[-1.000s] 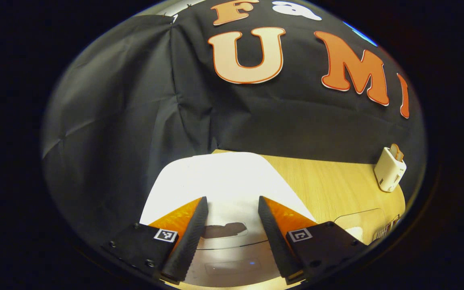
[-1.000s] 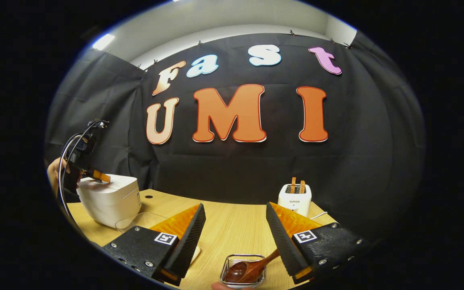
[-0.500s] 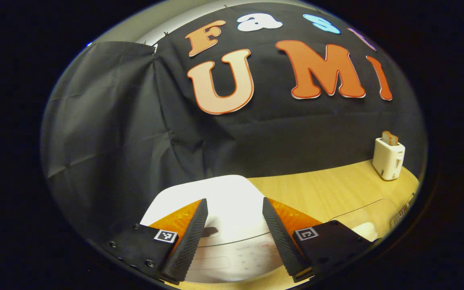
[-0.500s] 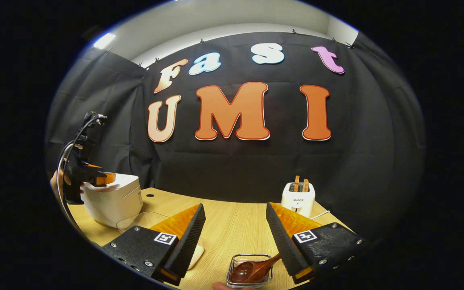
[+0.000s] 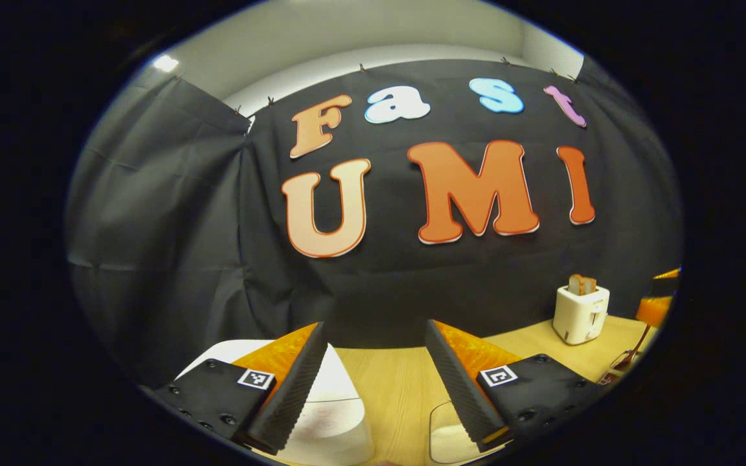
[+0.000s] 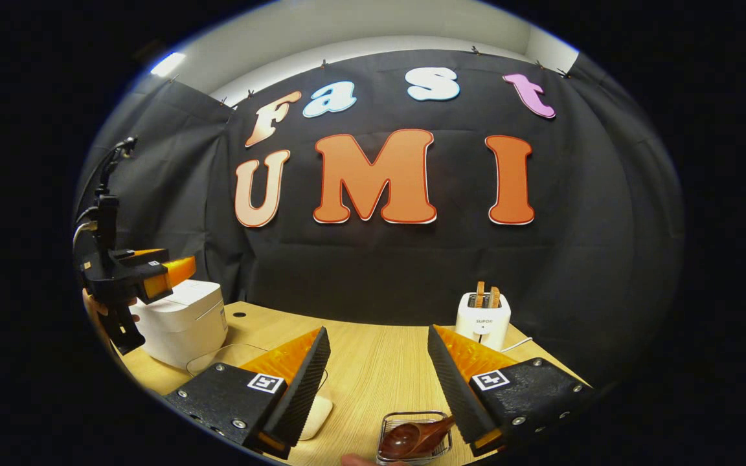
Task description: Close the left gripper, press the button to open the rice cooker; take a wooden spoon from the chopstick holder with the right hand, scoop a spoonful of rice and pour it into the rice cooker, then put the wooden spoon back into the chopstick holder.
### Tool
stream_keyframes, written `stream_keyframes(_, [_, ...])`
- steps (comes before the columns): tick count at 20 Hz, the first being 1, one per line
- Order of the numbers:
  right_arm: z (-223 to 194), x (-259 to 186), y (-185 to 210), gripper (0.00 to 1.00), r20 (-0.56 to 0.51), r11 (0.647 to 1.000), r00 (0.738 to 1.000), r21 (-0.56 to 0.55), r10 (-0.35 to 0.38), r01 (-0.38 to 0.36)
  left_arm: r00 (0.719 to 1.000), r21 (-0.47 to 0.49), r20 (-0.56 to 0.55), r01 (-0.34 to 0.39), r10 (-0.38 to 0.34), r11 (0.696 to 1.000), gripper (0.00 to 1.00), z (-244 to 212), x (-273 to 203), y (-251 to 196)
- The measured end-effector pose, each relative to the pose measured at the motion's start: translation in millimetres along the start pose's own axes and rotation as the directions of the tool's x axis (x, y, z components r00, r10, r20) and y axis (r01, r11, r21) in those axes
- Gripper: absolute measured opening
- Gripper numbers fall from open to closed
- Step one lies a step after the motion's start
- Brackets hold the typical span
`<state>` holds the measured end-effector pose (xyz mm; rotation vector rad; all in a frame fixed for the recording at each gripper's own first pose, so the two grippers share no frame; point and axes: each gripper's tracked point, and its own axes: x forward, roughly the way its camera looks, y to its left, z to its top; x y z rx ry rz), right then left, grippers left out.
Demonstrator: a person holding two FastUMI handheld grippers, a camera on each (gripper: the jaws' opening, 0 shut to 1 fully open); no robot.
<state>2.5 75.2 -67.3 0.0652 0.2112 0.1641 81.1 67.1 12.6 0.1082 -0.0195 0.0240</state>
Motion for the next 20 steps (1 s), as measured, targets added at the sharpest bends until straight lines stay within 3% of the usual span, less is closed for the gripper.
stream_keyframes(2, [0, 1, 6, 0.9, -0.005, 1.0, 1.0, 0.006, 0.007, -0.007, 0.999, -0.017, 0.039, 0.012, -0.011, 1.0, 0.95, 11, -8, -15])
stream_keyframes(4, [1, 2, 7, 0.9, -0.002, 1.0, 1.0, -0.001, 0.002, -0.002, 0.996, -0.044, 0.069, 0.051, -0.048, 0.998, 0.99, 13, -14, -32])
stream_keyframes(5, [2, 2, 7, 0.9, 0.004, 1.0, 1.0, -0.004, -0.002, 0.002, 0.995, -0.043, 0.079, 0.062, -0.059, 0.997, 0.94, 14, -16, -36])
stream_keyframes(6, [3, 3, 7, 0.9, 0.012, 1.0, 1.0, -0.005, -0.007, 0.007, 0.994, -0.029, 0.088, 0.069, -0.066, 0.997, 0.99, 16, -18, -36])
stream_keyframes(7, [4, 3, 8, 0.9, 0.016, 1.0, 1.0, -0.005, -0.011, 0.011, 0.992, -0.02, 0.103, 0.076, -0.074, 0.997, 0.95, 18, -18, -37])
stream_keyframes(9, [5, 4, 9, 0.9, 0.022, 1.0, 1.0, 0.0, -0.012, 0.012, 0.988, -0.031, 0.133, 0.085, -0.08, 0.996, 0.99, 21, -21, -41])
stream_keyframes(10, [5, 4, 9, 0.9, 0.024, 1.0, 1.0, 0.001, -0.013, 0.013, 0.986, -0.03, 0.137, 0.098, -0.093, 0.995, 0.95, 20, -24, -46])
stream_keyframes(11, [5, 5, 7, 0.9, 0.024, 1.0, 1.0, 0.005, -0.02, 0.02, 0.985, -0.024, 0.143, 0.096, -0.092, 0.995, 0.99, 18, -27, -53])
stream_keyframes(12, [4, 5, 6, 0.9, 0.022, 1.0, 1.0, 0.014, -0.022, 0.022, 0.986, -0.015, 0.145, 0.09, -0.086, 0.996, 0.95, 17, -29, -54])
stream_keyframes(13, [5, 5, 5, 0.9, 0.023, 0.999, 0.999, 0.026, -0.023, 0.022, 0.985, -0.009, 0.148, 0.088, -0.085, 0.996, 0.99, 18, -31, -54])
stream_keyframes(20, [7, 3, -11, 0.9, 0.028, 0.996, 0.997, 0.054, -0.067, 0.066, 0.99, -0.032, 0.124, 0.07, -0.066, 0.997, 0.99, 13, -31, -48])
